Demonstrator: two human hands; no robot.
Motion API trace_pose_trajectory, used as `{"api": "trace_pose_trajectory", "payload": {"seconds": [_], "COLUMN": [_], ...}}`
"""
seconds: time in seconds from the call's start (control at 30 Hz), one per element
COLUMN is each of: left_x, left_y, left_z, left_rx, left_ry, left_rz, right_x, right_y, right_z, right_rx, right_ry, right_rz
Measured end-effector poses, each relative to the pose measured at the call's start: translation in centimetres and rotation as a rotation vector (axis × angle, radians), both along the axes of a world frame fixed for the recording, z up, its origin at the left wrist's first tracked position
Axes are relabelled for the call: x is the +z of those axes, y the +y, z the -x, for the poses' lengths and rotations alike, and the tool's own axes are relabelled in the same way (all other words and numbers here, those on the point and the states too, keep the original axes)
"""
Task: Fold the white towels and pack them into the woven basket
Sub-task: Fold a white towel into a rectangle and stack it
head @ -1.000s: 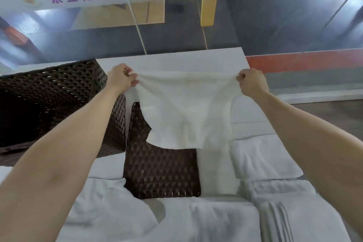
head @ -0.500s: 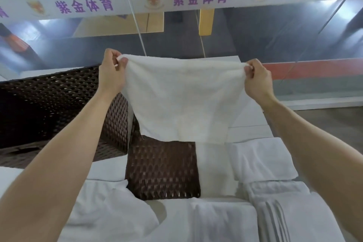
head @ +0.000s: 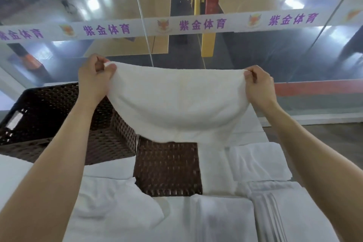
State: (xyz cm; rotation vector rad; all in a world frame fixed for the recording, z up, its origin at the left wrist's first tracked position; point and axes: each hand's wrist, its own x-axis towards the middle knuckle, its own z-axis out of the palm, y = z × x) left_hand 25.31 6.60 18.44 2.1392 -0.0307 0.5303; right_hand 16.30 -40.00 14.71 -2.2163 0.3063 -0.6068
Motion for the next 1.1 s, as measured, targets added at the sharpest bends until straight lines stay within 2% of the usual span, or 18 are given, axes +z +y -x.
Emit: {"api": "trace_pose_trajectory", "payload": {"seconds": [0.1, 0.17, 0.3, 0.37, 0.43, 0.5, 0.63, 0.77, 0.9, 1.1], "left_x": [0.9, 0.0, -5.4, -9.6, -13.4, -16.5, -19.1, -17.4, -17.2, -22.2], "left_y": [-0.1, -0.5, -1.3, -1.7, -2.4, -2.9, -3.2, -3.3, -2.2, 0.8], "left_z": [-1.6, -3.5, -7.7, -9.2, -9.5, -9.5, -10.5, -9.7, -4.0, 6.8], "left_rx": [-0.010, -0.028, -0.134, -0.175, -0.194, -0.166, -0.102, -0.108, -0.195, -0.304], "left_ry": [0.078, 0.198, 0.465, 0.608, 0.763, 0.833, 0.697, 0.582, 0.423, 0.520], "left_rz": [-0.029, -0.093, -0.416, -0.485, -0.355, -0.156, -0.092, -0.086, -0.382, -0.452], "right_x": [0.8, -0.1, -5.8, -9.6, -12.9, -15.1, -16.7, -15.7, -15.6, -21.0], "right_y": [-0.1, -0.7, -2.4, -2.7, -2.6, -2.2, -2.7, -3.5, -2.6, -1.5], "right_z": [-1.4, -3.1, -7.4, -8.9, -9.6, -9.7, -10.4, -9.5, -3.7, 6.5], "right_rx": [0.000, -0.006, 0.042, 0.087, 0.104, 0.101, 0.059, 0.095, 0.198, 0.421], "right_ry": [0.052, 0.139, 0.449, 0.583, 0.652, 0.670, 0.620, 0.506, 0.368, 0.429], "right_rz": [0.036, 0.059, 0.133, 0.197, 0.245, 0.274, 0.254, 0.264, 0.293, 0.435]}}
